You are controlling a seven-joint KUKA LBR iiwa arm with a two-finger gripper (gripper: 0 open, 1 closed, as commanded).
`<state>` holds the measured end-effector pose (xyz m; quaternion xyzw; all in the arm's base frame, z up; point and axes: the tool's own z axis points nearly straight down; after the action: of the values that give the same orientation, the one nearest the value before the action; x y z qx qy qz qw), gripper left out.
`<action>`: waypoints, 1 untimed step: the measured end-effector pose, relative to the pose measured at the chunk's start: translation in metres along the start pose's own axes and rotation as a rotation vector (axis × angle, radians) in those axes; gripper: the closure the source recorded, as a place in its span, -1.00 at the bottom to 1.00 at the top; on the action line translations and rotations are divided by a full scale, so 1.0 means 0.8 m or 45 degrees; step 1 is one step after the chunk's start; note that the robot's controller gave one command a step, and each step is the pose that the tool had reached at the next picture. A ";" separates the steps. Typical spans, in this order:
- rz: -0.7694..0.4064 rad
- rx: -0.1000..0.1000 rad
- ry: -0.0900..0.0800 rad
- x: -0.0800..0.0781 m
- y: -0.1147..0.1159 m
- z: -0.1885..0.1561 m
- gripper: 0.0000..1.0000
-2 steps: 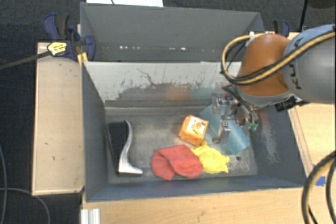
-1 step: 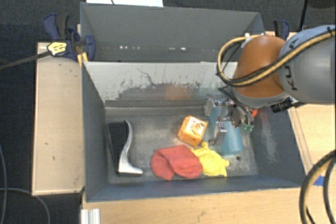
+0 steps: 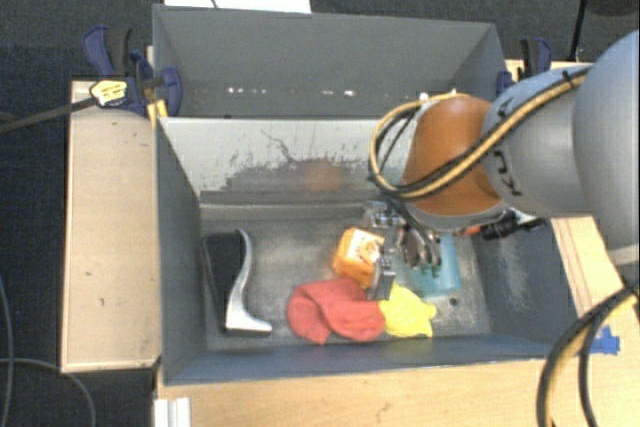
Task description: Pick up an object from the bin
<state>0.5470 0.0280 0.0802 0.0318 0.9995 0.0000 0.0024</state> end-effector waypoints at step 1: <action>-0.476 -0.001 0.001 -0.027 0.021 0.012 1.00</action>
Offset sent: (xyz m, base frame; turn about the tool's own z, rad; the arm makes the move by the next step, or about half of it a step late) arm 0.0000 0.0000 0.0000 0.0000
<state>0.5696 0.0436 0.0708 -0.1545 0.9880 0.0002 0.0018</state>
